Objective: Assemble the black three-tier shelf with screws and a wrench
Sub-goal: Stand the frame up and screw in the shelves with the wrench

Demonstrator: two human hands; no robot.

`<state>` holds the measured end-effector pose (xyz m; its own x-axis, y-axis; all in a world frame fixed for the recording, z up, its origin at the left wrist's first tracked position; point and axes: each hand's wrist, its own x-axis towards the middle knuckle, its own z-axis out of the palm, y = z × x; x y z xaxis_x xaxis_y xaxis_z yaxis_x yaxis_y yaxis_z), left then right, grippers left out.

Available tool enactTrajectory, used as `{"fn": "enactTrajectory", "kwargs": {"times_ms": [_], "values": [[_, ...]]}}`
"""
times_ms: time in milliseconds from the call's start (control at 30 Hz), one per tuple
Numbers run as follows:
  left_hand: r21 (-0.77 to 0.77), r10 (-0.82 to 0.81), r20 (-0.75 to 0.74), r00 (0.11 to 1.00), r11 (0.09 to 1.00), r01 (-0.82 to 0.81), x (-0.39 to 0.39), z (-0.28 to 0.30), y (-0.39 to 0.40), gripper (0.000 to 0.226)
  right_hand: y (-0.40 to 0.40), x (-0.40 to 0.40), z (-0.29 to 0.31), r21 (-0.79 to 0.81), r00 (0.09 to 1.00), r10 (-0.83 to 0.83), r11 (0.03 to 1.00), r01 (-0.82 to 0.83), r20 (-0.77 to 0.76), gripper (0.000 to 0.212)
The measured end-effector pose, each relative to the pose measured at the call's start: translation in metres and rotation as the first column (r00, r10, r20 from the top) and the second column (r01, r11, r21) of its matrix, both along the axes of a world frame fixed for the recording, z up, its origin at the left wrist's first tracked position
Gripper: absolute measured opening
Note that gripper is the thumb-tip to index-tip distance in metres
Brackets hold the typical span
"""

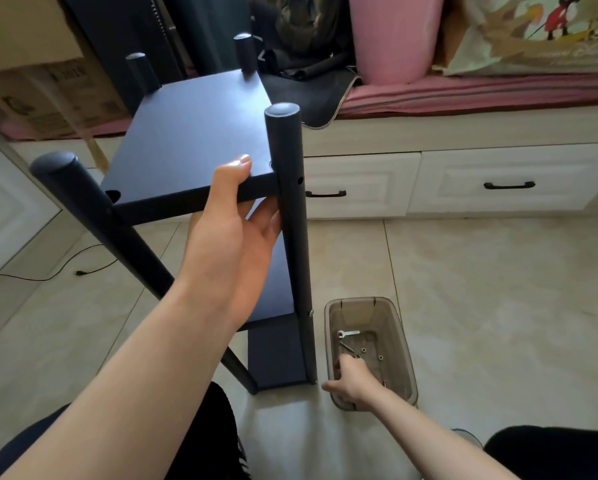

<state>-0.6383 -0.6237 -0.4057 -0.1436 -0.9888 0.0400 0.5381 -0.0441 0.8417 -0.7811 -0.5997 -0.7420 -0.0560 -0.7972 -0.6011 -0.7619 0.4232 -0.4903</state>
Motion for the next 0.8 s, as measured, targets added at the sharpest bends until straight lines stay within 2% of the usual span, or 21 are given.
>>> {"fn": "enactTrajectory", "kwargs": {"times_ms": [100,200,367,567,800], "values": [[-0.031,-0.010,0.031,0.999,0.999,0.011,0.000,-0.001,-0.001,0.018,-0.007,-0.002,0.001,0.003,0.998,0.017,1.000,-0.018,0.062,0.050],[-0.058,0.011,0.064,0.998,0.998,-0.007,-0.003,-0.001,-0.001,0.022,-0.016,-0.019,0.003,0.013,0.993,-0.048,0.999,0.047,0.106,0.035],[-0.053,-0.004,0.060,0.998,0.999,0.007,-0.001,-0.002,-0.002,0.020,-0.025,-0.051,-0.007,0.055,0.998,-0.042,0.997,0.045,-0.051,0.019],[-0.063,-0.019,0.060,0.998,0.998,0.023,0.000,-0.001,-0.003,0.020,-0.034,-0.058,-0.029,0.151,0.986,0.072,0.987,-0.049,-0.151,0.037],[-0.076,-0.039,0.053,0.998,0.996,0.043,-0.004,-0.002,-0.005,0.027,-0.043,-0.050,-0.049,0.145,0.973,0.129,0.984,-0.102,-0.193,0.029]]}}
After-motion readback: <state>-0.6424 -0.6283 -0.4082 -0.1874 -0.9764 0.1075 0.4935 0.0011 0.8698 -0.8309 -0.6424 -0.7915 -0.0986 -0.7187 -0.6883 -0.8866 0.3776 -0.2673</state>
